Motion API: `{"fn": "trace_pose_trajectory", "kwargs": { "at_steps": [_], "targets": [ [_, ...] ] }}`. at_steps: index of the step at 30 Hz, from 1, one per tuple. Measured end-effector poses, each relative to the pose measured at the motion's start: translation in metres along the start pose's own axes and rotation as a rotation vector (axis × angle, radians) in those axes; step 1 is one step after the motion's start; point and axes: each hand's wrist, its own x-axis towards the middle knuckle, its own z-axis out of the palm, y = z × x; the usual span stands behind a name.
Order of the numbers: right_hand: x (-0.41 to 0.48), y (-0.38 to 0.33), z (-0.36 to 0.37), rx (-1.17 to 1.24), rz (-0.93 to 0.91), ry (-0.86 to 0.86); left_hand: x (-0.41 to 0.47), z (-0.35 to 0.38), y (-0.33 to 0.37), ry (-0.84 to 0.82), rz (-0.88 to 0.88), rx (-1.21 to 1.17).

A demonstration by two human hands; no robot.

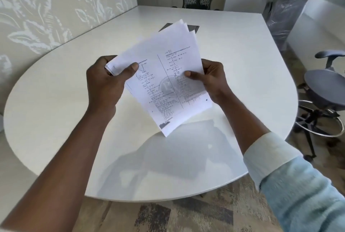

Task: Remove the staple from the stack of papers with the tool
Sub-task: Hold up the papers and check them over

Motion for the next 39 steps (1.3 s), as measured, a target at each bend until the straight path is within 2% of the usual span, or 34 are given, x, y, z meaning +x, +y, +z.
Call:
{"fn": "trace_pose_trajectory", "kwargs": {
  "at_steps": [3,5,9,12,22,26,31,39],
  "targets": [
    [-0.008,-0.007,0.002,0.037,-0.058,0.021,-0.001,0.007,-0.014,0.020,-0.102,-0.266],
    [-0.014,-0.012,0.003,0.079,-0.084,0.053,-0.003,0.011,-0.023,-0.018,-0.141,-0.325],
    [-0.025,-0.018,0.009,0.156,-0.102,0.093,-0.011,0.017,-0.044,-0.184,-0.130,-0.286],
    [-0.035,-0.012,0.011,0.200,-0.076,0.082,-0.021,0.024,-0.055,-0.232,-0.126,-0.254],
    [-0.076,0.036,0.014,0.080,0.104,0.077,-0.057,0.039,-0.086,-0.263,-0.166,-0.156],
    [-0.071,0.029,0.014,0.005,0.070,0.086,-0.053,0.041,-0.081,-0.229,-0.120,-0.131],
    [-0.066,0.013,0.016,0.037,0.042,0.067,-0.045,0.044,-0.072,-0.207,-0.058,-0.116],
    [-0.082,0.037,0.021,0.015,0.174,0.084,-0.064,0.046,-0.098,-0.207,-0.260,-0.102]
  ]
}}
